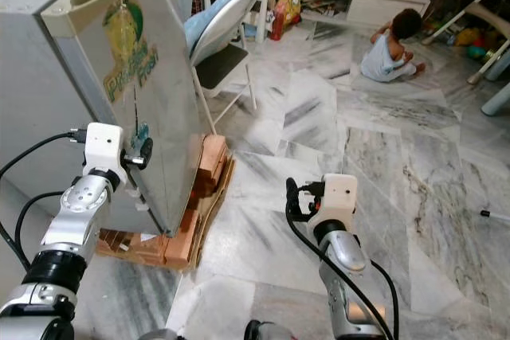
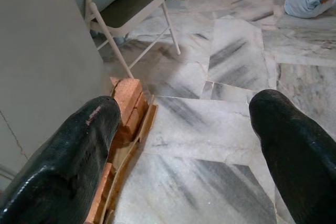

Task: Restocking fridge

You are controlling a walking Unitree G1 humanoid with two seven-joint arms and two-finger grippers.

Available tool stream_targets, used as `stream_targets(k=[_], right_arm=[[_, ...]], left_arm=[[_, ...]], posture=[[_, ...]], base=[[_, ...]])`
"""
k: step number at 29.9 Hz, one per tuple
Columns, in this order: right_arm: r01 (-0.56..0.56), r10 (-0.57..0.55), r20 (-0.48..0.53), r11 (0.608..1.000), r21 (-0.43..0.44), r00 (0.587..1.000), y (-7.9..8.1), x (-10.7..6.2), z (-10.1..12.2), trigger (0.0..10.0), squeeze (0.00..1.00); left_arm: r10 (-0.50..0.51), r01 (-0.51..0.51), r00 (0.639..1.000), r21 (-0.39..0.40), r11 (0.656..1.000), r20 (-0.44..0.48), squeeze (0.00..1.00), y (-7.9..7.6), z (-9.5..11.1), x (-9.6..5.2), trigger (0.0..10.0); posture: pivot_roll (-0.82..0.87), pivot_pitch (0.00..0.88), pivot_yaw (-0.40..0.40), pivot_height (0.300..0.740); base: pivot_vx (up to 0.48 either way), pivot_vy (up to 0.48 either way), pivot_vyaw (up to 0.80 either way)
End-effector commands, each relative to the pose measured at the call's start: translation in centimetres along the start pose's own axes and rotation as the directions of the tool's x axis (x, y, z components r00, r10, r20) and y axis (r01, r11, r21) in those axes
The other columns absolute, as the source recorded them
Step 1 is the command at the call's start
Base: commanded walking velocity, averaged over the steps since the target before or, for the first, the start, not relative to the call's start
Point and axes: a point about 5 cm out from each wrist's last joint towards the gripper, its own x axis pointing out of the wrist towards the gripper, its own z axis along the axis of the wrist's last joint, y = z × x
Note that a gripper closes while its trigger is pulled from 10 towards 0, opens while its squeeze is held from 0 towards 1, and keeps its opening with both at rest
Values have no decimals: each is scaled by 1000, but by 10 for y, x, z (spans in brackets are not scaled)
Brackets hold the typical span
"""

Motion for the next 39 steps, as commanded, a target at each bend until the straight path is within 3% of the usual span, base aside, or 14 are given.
stream_targets(k=[1, 15, 23, 31, 39], right_arm=[[20, -20, -17, 1000, -1, 1000, -4, -1, -3, 10000, 0], [22, -23, -26, 1000, -5, 999, -3, -1, -4, 10000, 0], [28, -28, -30, 1000, -9, 999, -4, -1, -6, 10000, 0], [33, -34, -36, 999, -11, 999, -5, 0, -7, 10000, 0], [54, -58, -89, 998, -46, 994, -6, 0, -14, 10000, 0]], left_arm=[[7, -7, 1000, 24, 1000, -2, 0, 2, 2, 3, 10000], [57, -55, 997, 47, 997, -51, 0, 9, -9, 2, 10000], [39, -38, 999, 28, 999, -38, 0, 3, -7, 4, 10000], [-60, 59, 998, 18, 998, 20, 0, -17, 7, 11, 10000], [-96, 94, 994, 31, 995, 43, 0, -32, 18, 20, 10000]], posture=[[36, 97, -48, 740], [35, 94, -47, 740], [32, 88, -43, 740], [38, 81, -42, 740], [43, 80, -43, 740]], base=[[0, 0, 0], [0, 0, 0], [0, 0, 0], [0, 0, 0], [0, 0, 0]])
